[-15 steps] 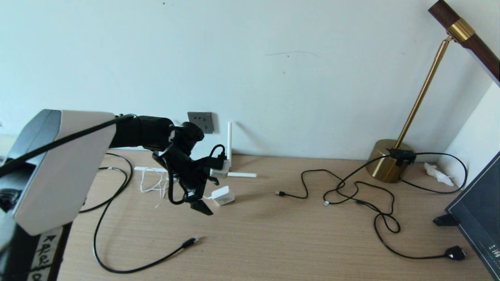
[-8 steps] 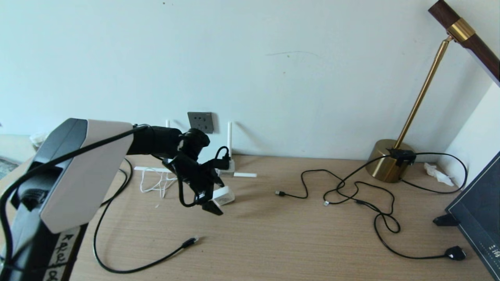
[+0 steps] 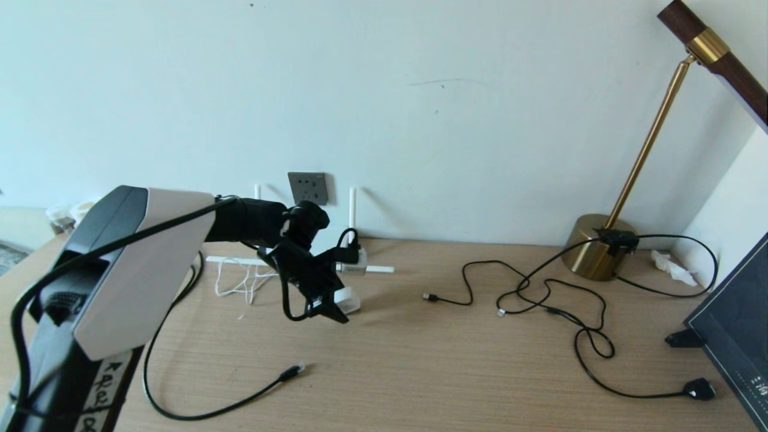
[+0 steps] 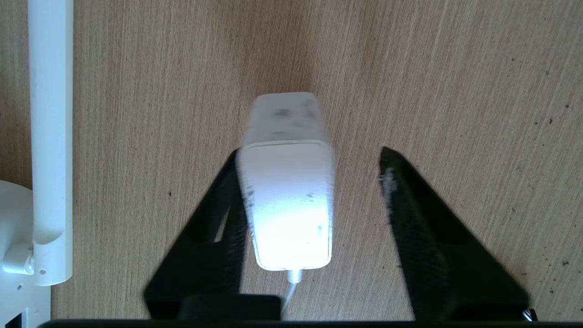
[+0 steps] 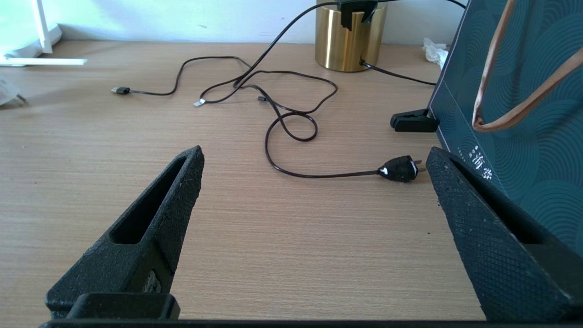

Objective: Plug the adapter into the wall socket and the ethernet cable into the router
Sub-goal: Pick up plug, then align plug and socket

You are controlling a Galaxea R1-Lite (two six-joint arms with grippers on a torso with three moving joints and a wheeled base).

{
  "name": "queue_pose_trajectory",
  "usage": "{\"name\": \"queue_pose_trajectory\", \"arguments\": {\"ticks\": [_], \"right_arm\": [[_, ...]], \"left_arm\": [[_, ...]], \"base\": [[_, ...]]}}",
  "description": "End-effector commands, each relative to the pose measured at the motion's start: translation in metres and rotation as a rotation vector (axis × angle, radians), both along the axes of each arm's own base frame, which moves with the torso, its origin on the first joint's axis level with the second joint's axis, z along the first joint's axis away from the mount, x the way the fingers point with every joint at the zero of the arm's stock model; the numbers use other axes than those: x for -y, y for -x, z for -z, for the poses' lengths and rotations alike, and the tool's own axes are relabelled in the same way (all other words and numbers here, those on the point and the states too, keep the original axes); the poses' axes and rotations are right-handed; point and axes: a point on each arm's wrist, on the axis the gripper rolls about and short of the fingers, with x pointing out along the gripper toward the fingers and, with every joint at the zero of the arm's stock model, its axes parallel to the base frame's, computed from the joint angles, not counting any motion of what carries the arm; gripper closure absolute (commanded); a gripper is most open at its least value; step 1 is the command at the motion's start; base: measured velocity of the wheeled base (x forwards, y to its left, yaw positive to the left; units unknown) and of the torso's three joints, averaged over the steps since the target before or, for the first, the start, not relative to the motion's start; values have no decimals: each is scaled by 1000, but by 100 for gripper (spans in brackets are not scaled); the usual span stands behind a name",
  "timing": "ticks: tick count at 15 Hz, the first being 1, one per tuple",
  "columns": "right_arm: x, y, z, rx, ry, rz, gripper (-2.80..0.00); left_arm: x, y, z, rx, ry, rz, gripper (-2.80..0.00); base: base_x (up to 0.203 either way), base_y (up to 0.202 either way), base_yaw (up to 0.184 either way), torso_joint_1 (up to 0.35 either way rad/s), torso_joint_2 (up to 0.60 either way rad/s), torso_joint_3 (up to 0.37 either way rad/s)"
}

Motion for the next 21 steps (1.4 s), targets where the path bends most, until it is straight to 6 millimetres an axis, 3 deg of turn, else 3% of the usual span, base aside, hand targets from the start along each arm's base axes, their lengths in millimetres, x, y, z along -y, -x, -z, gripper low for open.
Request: {"name": "queue_pose_trajectory", "arguments": {"ticks": [1, 7, 9, 12, 14, 17, 19, 21], "right_arm": [[0, 0, 0, -1, 0, 0, -280], [0, 0, 0, -1, 0, 0, -280], [0, 0, 0, 0, 0, 0, -280], [0, 0, 0, 0, 0, 0, -280], [0, 0, 0, 1, 0, 0, -280], [0, 0, 0, 1, 0, 0, -280], [0, 0, 0, 1, 0, 0, -280], [0, 0, 0, 0, 0, 0, -280]], "left_arm": [[1, 0, -1, 7, -1, 6, 0], [0, 4, -10, 15, -14, 5, 0], [-5, 13, -32, 36, -8, 3, 0], [-39, 35, -95, 116, 47, -61, 0], [-65, 72, -147, 124, 127, -164, 0], [-103, 151, -215, 148, 253, -388, 0], [-130, 208, -243, 153, 324, -556, 0], [-154, 278, -246, 2, 316, -754, 0]], "base": [[0, 0, 0, 0, 0, 0], [0, 0, 0, 0, 0, 0], [0, 0, 0, 0, 0, 0], [0, 0, 0, 0, 0, 0], [0, 0, 0, 0, 0, 0], [0, 0, 0, 0, 0, 0], [0, 0, 0, 0, 0, 0], [0, 0, 0, 0, 0, 0]]}}
